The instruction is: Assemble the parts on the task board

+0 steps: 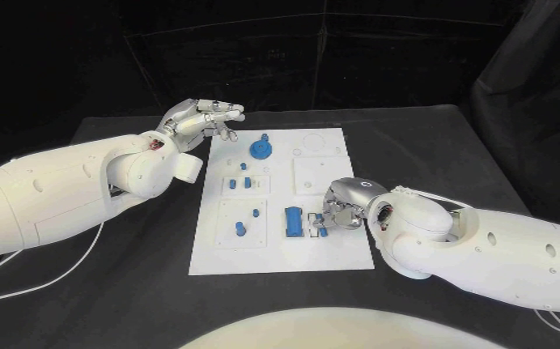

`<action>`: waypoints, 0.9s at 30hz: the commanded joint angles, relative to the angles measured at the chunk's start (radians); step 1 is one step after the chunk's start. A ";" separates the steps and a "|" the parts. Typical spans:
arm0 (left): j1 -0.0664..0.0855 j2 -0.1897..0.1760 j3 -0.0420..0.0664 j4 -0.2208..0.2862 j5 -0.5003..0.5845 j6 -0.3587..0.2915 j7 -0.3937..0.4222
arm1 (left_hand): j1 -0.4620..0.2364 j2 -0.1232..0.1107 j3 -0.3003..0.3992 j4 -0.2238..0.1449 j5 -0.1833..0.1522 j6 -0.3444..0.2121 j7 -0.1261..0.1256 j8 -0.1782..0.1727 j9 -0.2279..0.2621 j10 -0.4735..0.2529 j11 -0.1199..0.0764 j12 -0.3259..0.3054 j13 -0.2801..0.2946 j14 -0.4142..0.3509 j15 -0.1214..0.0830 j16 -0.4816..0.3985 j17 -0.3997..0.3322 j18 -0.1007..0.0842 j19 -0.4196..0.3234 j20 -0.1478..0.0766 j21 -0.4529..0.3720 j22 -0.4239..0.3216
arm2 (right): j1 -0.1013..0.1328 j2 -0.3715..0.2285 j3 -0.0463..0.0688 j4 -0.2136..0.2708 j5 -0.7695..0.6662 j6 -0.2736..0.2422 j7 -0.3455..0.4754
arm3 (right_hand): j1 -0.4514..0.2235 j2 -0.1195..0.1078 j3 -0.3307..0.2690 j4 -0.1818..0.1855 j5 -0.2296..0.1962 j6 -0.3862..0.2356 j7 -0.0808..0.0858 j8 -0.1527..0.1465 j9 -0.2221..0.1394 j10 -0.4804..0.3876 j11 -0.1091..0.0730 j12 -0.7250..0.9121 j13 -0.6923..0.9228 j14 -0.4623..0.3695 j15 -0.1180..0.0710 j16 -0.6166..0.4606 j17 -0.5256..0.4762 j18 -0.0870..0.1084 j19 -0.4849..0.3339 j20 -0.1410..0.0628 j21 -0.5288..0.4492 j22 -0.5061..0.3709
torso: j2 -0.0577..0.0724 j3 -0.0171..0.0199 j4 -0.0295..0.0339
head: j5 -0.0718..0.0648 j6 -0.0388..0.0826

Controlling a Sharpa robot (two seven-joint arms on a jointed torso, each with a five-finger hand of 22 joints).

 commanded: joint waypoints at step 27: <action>0.001 -0.001 0.000 -0.001 0.003 0.016 -0.003 | 0.007 -0.001 -0.005 0.001 0.002 -0.003 0.004 0.005 -0.001 -0.006 -0.002 0.004 -0.001 -0.004 -0.004 -0.005 -0.002 0.012 0.005 0.002 -0.008 -0.001 | 0.001 -0.034 0.000 0.017 -0.099 0.053 0.006 | 0.041 -0.002 -0.022 -0.042 -0.072 -0.039 0.016 -0.004 0.019 -0.043 0.011 -0.104 -0.065 0.040 0.000 -0.035 -0.048 0.014 -0.015 -0.002 -0.028 0.117 | 0.001 -0.0004 -0.0008 | -0.006 -0.001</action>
